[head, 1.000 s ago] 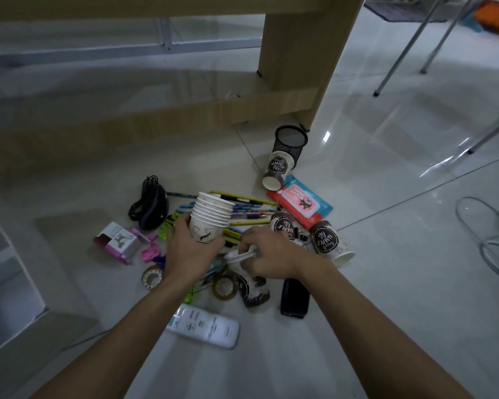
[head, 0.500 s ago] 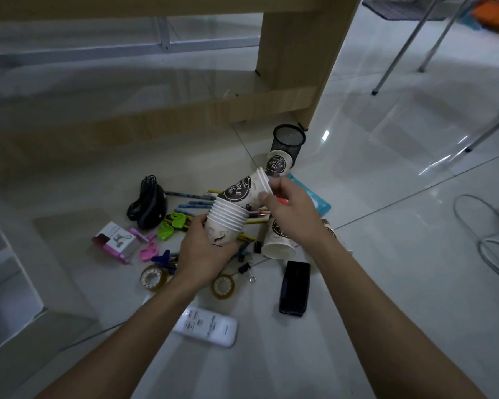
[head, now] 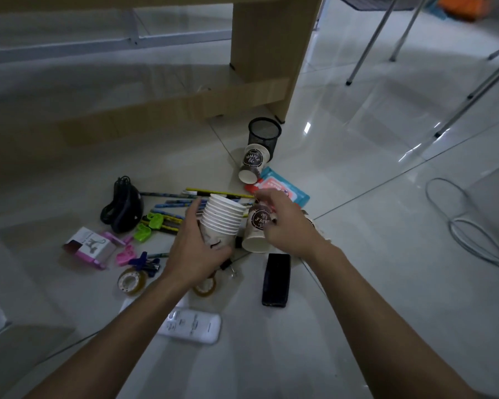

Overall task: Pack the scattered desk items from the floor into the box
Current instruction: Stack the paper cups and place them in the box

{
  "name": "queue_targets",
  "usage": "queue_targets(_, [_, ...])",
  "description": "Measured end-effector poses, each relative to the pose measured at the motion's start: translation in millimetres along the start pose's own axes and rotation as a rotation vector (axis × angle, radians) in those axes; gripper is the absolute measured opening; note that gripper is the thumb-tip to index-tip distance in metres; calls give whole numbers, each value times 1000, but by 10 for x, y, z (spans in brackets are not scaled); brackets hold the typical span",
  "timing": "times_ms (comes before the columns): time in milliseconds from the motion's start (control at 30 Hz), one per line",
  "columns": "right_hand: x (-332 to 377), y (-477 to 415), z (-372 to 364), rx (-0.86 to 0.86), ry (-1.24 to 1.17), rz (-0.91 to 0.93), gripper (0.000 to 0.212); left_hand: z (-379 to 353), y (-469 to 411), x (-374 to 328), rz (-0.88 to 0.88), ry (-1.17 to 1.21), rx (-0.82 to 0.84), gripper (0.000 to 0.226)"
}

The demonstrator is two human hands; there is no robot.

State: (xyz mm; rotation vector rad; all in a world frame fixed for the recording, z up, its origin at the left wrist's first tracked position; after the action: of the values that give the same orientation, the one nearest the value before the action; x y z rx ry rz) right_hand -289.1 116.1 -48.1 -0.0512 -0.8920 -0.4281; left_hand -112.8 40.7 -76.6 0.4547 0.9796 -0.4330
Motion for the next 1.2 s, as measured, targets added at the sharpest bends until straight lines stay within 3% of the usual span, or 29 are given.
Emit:
queue_targets(67, [-80, 12, -117, 44, 417, 47, 67, -6, 7, 16, -12, -11, 21, 110])
queue_targets(133, [-161, 15, -262, 73, 580, 84, 57, -18, 17, 34, -7, -19, 38, 109])
queue_targets(267, [-162, 1, -77, -193, 361, 80, 28, 1, 29, 44, -5, -54, 39, 107])
queue_targets(367, [-147, 20, 359, -498, 69, -6, 21, 44, 21, 58, -25, -80, 38, 100])
queue_targets(433, [-140, -27, 562, -556, -97, -58, 21, 34, 30, 62, -47, -123, 50, 97])
queue_targets(567, [-174, -172, 503, -283, -455, -199, 23, -78, 74, -20, -135, -183, 91, 97])
queue_targets(733, [-188, -101, 199, -25, -379, -270, 26, -153, 103, -128, -182, -193, 119, 101])
queue_targets(933, [-256, 11, 326, -180, -61, -152, 27, -263, 127, -192, -225, -194, 164, 103])
queue_targets(1033, [-529, 111, 560, -373, 115, -289, 32, -318, 129, -252, -244, -169, 168, 100])
queue_targets(1067, [-677, 162, 594, -365, 180, -393, 40, -330, 127, -264, -246, -156, 167, 99])
queue_targets(1133, [-950, 277, 501, -177, 324, -581, 63, -345, 115, -270, -250, -141, 163, 97])
queue_targets(1200, [-1119, 381, 350, -58, 319, -650, 72, -353, 102, -256, -247, -130, 165, 96])
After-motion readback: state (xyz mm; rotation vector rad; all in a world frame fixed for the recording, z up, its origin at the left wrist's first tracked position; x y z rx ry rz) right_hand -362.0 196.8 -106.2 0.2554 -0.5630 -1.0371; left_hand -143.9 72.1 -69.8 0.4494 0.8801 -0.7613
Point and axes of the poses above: each hand's wrist, its own y-axis away from the middle knuckle, its own z-axis out of the back of the hand, x = y × z, the point moved 8 cm from there along -y, towards the middle knuckle, and after that the axes turned 1 degree about z, right-handed, at the moved point
